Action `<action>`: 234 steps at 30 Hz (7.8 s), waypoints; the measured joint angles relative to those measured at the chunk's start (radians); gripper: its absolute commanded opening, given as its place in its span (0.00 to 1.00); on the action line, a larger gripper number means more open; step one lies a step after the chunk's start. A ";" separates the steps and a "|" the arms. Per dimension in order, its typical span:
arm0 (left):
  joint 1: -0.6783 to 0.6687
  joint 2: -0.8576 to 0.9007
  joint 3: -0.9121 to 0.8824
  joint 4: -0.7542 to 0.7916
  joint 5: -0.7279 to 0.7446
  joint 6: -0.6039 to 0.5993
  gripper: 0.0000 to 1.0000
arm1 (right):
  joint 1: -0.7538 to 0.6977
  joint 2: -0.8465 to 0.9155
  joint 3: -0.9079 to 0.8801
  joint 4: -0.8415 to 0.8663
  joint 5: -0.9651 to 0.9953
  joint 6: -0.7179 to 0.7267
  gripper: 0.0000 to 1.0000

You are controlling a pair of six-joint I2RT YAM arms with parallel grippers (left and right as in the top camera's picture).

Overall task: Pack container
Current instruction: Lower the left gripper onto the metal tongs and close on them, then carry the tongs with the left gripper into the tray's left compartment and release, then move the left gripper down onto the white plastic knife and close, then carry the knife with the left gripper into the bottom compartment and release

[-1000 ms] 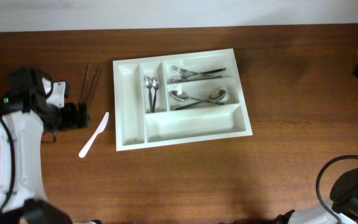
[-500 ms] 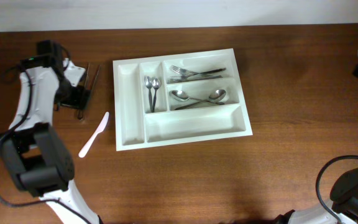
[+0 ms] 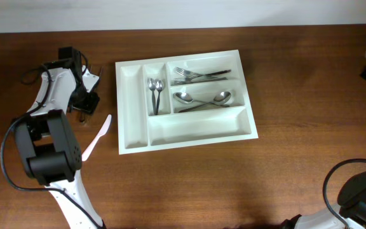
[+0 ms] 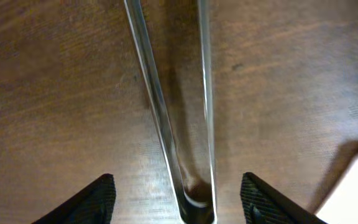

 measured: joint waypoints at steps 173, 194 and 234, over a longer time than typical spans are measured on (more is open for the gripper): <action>-0.009 -0.322 -0.588 0.196 0.167 0.188 0.02 | 0.000 0.001 0.000 0.023 -0.004 0.000 0.99; -0.045 -0.442 -0.354 0.043 0.072 0.145 0.02 | 0.000 0.001 0.000 0.023 -0.004 0.001 0.99; -0.729 -0.183 -0.121 0.023 0.240 0.365 0.99 | 0.000 0.001 0.000 -0.009 -0.004 0.000 0.99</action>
